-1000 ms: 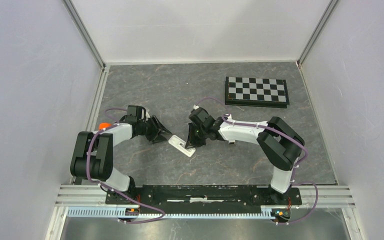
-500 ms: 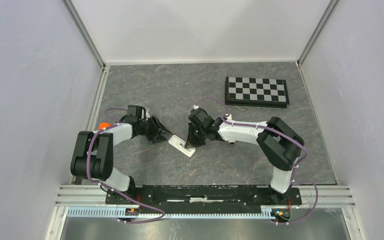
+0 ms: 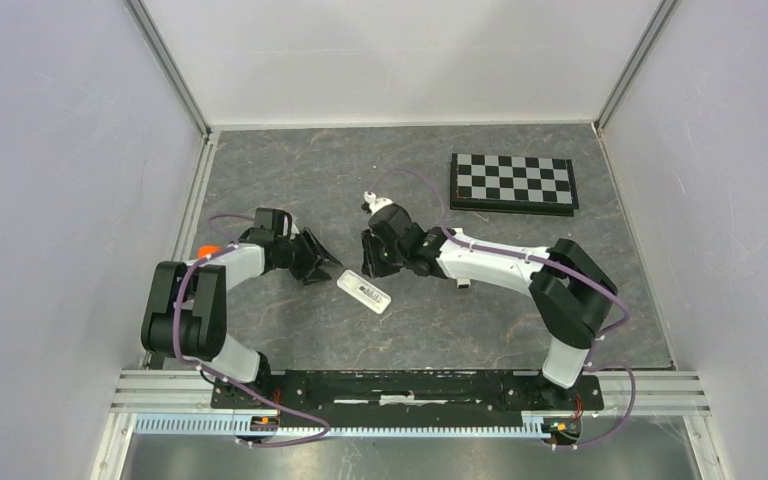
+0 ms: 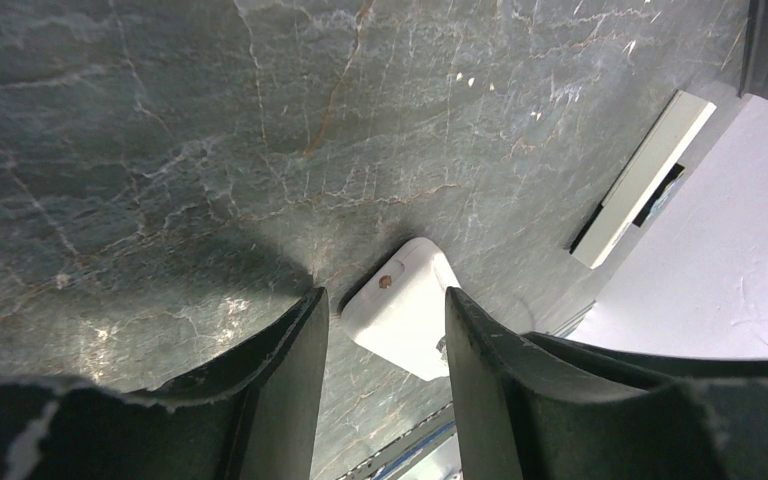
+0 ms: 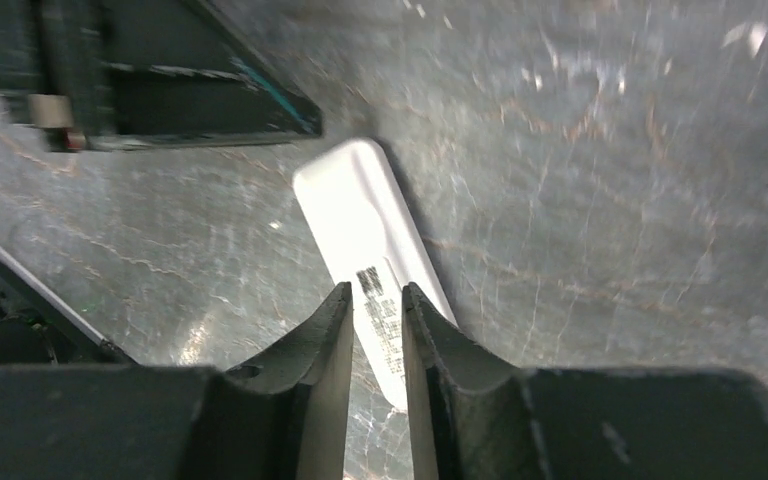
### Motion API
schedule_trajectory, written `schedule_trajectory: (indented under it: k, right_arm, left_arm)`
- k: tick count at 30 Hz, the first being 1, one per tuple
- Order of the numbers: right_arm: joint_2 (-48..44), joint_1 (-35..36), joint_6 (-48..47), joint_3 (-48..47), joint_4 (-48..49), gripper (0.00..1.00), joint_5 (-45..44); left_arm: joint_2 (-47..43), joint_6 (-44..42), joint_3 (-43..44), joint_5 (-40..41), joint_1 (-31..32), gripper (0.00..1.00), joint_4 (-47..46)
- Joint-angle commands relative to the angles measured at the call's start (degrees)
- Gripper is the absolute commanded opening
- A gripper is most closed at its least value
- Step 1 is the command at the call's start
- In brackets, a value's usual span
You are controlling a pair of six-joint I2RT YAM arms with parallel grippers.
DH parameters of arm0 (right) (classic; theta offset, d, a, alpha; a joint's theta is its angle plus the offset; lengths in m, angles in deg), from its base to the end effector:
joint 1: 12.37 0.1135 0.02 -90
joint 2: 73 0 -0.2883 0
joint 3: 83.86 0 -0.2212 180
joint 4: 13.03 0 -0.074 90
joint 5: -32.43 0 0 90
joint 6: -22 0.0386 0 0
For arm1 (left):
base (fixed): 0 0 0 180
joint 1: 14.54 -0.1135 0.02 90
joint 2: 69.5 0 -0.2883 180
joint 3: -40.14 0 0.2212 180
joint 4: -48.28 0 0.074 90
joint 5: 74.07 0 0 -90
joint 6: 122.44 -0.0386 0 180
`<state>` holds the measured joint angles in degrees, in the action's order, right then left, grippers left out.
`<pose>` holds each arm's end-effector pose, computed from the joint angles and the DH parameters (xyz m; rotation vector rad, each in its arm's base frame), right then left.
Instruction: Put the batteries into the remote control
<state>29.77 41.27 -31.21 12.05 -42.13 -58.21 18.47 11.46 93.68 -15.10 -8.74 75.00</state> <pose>0.2191 0.2969 0.2404 -0.3653 2.5037 0.6834 0.2406 -0.0444 0.1828 -0.7105 2.6580 -0.9879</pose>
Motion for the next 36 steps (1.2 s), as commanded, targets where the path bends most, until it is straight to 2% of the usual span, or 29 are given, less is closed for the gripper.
schedule_trajectory:
  k: [1, 8, 12, 19, 33, 36]
  right_arm:
    - [-2.9, -0.2, -10.2, -4.5, 4.2, 0.31, 0.5]
    - [-0.4, 0.1, -25.4, -6.6, -3.3, 0.35, 4.6]
    - [-1.0, 0.2, -30.4, -5.3, -5.5, 0.36, 5.3]
    - [1.4, 1.9, -33.2, -5.2, -6.6, 0.27, 8.2]
    - [8.4, 5.9, -33.3, -5.8, -11.4, 0.09, 1.8]
    - [9.8, 6.3, -33.1, -5.1, -13.7, 0.08, 1.0]
  left_arm:
    - [-2.6, -1.2, 2.7, 2.4, -0.3, 0.55, 0.7]
    - [-4.6, -1.9, 3.7, 3.8, -0.6, 0.57, 2.5]
    - [-4.2, -2.4, 3.3, 3.5, -0.6, 0.59, 2.6]
    - [-1.6, -3.6, 2.7, -0.1, -0.6, 0.59, 1.9]
    - [2.8, -4.0, 1.1, -2.8, -0.5, 0.53, 1.0]
    - [3.1, -3.7, 0.9, -2.8, -0.5, 0.53, 0.7]
